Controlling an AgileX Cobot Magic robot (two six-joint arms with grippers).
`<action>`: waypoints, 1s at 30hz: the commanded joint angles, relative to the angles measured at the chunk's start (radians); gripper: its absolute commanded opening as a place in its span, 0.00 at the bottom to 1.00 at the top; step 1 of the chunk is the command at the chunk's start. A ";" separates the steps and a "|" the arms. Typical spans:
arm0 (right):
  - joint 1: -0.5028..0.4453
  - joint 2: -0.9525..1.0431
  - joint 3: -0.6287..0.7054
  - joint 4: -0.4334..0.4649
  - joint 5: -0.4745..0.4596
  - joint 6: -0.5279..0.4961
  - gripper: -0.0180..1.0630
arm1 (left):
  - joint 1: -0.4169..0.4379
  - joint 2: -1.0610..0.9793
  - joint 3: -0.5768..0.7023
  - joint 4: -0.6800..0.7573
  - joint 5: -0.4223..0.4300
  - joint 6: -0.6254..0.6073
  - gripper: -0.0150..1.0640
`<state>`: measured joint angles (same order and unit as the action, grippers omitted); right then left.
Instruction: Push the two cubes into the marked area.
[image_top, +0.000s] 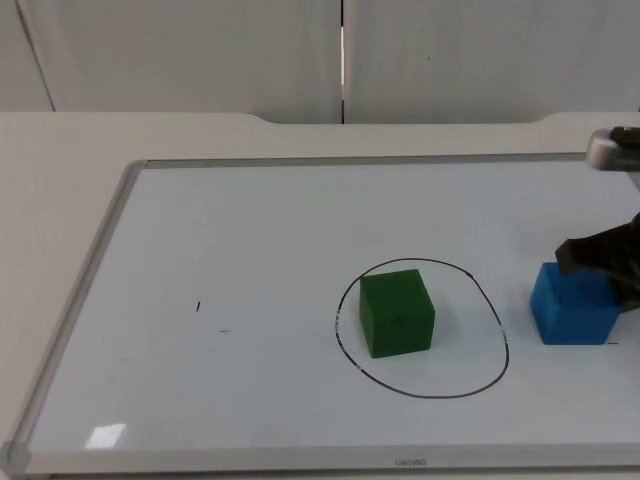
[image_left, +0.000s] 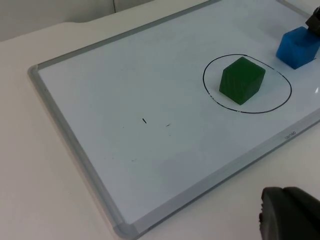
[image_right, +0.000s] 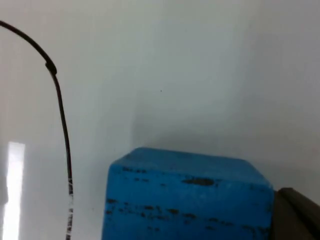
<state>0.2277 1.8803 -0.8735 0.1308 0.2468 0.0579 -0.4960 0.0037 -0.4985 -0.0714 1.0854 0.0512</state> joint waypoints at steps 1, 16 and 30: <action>0.007 -0.001 -0.004 0.010 -0.008 0.005 0.02 | -0.004 -0.004 0.005 0.006 -0.011 -0.007 0.01; 0.007 -0.001 -0.004 0.062 0.033 0.012 0.02 | -0.004 -0.004 0.005 0.006 -0.011 -0.007 0.01; 0.007 -0.001 -0.004 0.085 0.035 0.005 0.02 | -0.004 -0.004 0.005 0.006 -0.011 -0.007 0.01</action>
<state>0.2317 1.8803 -0.8735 0.2144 0.2845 0.0720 -0.4960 0.0037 -0.4985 -0.0714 1.0854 0.0512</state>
